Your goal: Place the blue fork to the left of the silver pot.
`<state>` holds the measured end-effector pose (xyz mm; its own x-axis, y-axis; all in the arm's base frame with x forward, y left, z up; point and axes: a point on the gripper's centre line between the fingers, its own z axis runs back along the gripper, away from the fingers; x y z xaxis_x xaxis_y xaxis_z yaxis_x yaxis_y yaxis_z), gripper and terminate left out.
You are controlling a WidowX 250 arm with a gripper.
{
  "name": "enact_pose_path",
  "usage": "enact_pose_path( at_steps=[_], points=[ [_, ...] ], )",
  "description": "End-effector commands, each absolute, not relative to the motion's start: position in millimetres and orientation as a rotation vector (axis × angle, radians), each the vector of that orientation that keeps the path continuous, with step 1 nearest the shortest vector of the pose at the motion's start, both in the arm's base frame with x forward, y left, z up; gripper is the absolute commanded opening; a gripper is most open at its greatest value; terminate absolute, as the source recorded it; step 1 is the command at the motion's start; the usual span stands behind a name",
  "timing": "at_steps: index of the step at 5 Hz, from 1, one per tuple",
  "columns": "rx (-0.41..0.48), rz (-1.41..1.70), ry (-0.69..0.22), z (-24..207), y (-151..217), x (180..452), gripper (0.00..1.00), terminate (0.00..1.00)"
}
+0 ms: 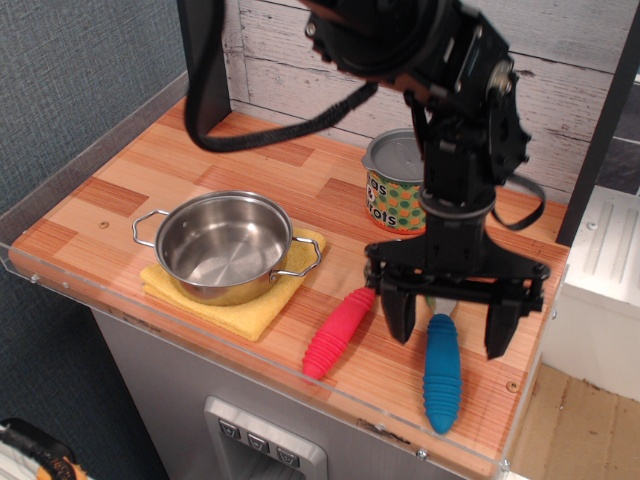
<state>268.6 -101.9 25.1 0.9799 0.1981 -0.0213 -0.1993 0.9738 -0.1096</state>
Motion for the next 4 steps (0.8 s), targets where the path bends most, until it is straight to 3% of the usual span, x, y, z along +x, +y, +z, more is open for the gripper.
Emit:
enact_pose_path(
  at_steps=[1, 3, 4],
  points=[
    [-0.115, 0.203, -0.008, 20.7, -102.2, 282.8, 1.00, 0.00],
    [-0.117, 0.212, 0.006, 11.9, -100.3, 284.3, 1.00, 0.00],
    [-0.108, 0.209, -0.010, 17.5, -100.3, 283.2, 0.00, 0.00]
  ],
)
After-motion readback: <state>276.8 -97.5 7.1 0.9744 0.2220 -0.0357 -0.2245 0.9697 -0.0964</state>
